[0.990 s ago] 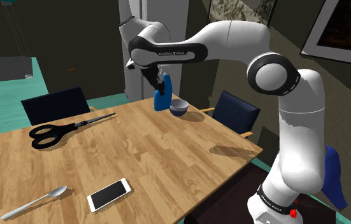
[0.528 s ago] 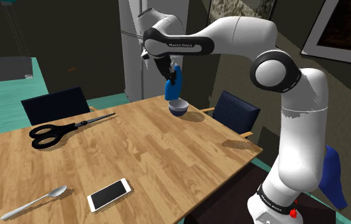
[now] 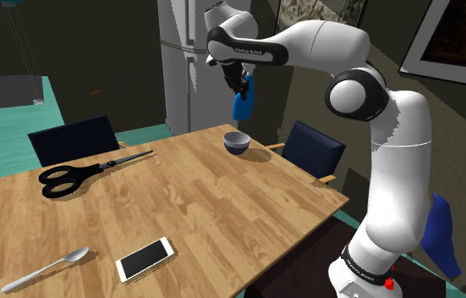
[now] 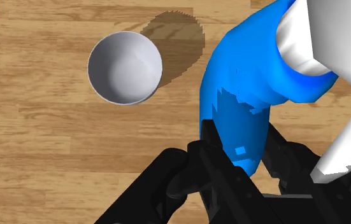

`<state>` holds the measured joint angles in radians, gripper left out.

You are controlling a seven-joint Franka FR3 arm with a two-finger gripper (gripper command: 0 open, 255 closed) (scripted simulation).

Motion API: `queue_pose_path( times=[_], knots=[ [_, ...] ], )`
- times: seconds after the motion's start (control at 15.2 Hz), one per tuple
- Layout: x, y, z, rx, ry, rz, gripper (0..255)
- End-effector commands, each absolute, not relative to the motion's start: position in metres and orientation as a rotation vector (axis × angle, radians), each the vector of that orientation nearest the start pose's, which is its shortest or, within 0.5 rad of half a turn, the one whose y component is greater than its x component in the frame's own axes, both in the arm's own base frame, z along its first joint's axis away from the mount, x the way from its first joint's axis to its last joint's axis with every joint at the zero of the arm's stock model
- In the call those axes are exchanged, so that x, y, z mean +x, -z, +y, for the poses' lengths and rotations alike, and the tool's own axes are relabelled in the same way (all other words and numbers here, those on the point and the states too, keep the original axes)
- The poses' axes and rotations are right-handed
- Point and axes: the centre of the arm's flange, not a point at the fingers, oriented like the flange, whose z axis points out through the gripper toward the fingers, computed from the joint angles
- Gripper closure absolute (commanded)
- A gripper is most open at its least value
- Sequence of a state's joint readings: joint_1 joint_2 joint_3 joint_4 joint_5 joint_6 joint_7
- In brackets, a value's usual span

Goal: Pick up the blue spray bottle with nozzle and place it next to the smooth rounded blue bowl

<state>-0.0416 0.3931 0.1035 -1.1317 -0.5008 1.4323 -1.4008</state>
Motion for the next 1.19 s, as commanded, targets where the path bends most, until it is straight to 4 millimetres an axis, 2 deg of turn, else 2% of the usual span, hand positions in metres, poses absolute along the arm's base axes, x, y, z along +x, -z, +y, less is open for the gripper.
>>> queue_pose_path(
  times=[0.0,0.2,1.12],
  knots=[
    [0.659,-0.603,-0.057,-2.579,-0.615,-2.196,255],
    [0.663,-0.617,-0.093,-2.579,-0.615,-2.196,255],
    [0.663,-0.543,-0.093,-2.579,-0.615,-2.196,255]
  ],
)
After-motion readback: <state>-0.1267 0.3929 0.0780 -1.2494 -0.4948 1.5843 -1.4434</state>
